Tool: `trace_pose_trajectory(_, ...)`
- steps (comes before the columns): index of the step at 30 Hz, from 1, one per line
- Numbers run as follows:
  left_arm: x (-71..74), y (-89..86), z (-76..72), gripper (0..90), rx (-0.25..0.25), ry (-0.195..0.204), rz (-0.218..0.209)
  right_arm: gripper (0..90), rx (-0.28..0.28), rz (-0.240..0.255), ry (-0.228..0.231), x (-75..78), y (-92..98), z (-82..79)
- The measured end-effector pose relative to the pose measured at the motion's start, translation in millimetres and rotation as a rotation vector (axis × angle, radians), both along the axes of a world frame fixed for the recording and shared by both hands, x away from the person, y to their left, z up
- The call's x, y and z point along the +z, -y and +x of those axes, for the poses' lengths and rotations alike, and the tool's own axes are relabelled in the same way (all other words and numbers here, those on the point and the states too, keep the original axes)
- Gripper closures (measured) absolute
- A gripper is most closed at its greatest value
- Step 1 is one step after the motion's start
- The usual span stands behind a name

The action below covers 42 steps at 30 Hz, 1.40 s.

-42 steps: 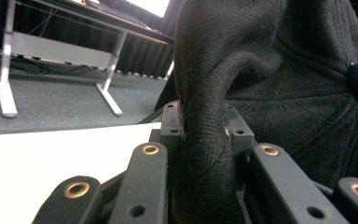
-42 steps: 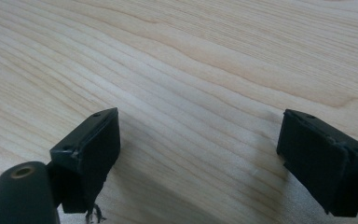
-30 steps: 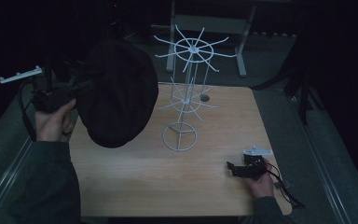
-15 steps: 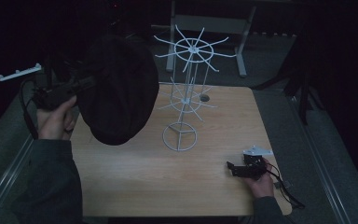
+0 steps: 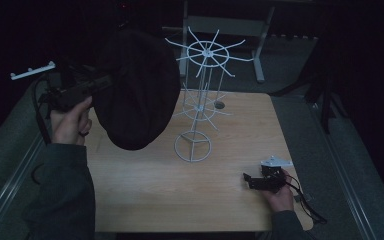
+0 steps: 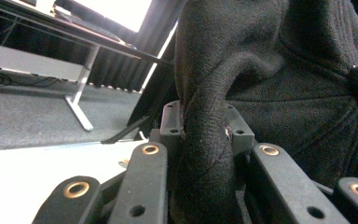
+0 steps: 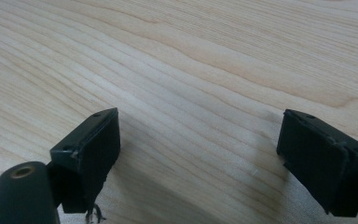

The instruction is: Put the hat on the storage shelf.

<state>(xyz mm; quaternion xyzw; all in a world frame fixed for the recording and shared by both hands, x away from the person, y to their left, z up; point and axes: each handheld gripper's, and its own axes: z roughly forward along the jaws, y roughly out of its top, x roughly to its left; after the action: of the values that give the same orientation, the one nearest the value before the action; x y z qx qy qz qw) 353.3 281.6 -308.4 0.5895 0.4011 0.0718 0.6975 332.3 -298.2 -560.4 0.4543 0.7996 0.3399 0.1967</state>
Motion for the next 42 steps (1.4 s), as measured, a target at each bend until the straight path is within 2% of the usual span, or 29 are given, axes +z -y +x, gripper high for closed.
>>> trace_pose_trajectory(13, 2.1, 14.6, 6.3, 75.8, -0.023, 0.006, -0.007, 13.1, 0.000, 0.000, 0.001, -0.1, 0.0, 0.0)
trace_pose_trajectory(22, -2.1, 25.2, 14.4, 75.7, -0.027, -0.010, 0.000, 13.2, 0.000, 0.000, 0.000, 0.0, 0.0, 0.0)
trace_pose_trajectory(27, -4.3, 30.2, 17.6, 75.6, -0.026, -0.021, 0.023, 13.1, 0.000, 0.000, 0.000, 0.0, 0.0, 0.0)
trace_pose_trajectory(29, -6.5, 34.1, 21.0, 75.5, -0.024, -0.039, 0.064, 13.1, 0.000, 0.000, 0.001, 0.0, 0.0, 0.0)
trace_pose_trajectory(37, -12.0, 40.3, 26.1, 75.2, -0.019, -0.061, 0.102, 13.2, 0.001, 0.000, 0.001, 0.0, 0.0, 0.0)
trace_pose_trajectory(40, -16.0, 42.0, 28.2, 74.9, -0.012, -0.079, 0.129, 13.1, 0.000, 0.000, 0.001, -0.1, 0.0, 0.1)
trace_pose_trajectory(42, -17.6, 42.2, 30.0, 74.4, -0.011, -0.093, 0.131, 13.1, 0.000, 0.000, 0.001, 0.0, -0.1, 0.0)
